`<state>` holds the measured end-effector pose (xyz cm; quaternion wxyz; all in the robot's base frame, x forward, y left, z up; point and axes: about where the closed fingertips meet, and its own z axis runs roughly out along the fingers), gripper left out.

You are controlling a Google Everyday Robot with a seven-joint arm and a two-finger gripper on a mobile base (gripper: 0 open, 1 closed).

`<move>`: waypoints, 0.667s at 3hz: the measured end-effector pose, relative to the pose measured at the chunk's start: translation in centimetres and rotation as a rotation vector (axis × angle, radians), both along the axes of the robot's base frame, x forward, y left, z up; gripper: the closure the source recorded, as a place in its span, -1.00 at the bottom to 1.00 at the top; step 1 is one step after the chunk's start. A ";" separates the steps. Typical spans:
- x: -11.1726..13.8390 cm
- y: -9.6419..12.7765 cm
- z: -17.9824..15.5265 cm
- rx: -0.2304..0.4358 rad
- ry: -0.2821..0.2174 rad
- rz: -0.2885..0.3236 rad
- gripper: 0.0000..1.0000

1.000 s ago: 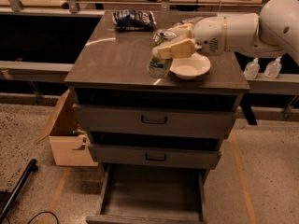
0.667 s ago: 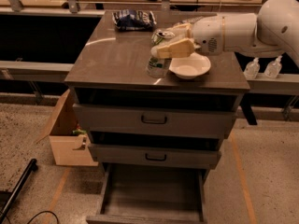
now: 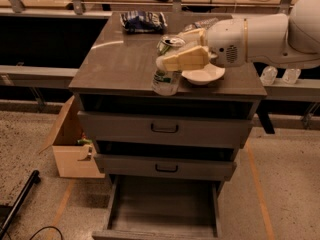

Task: Place 7up can into bottom drawer

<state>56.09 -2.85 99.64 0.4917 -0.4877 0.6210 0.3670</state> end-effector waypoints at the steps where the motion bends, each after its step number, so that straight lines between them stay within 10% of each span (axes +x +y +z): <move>1: -3.4 1.6 -2.8 -0.018 0.005 -0.039 1.00; 2: -6.1 2.9 -7.5 -0.049 -0.025 -0.059 1.00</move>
Offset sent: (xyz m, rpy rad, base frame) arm -0.0968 0.0401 -0.1477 -0.0980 -0.0654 -0.0896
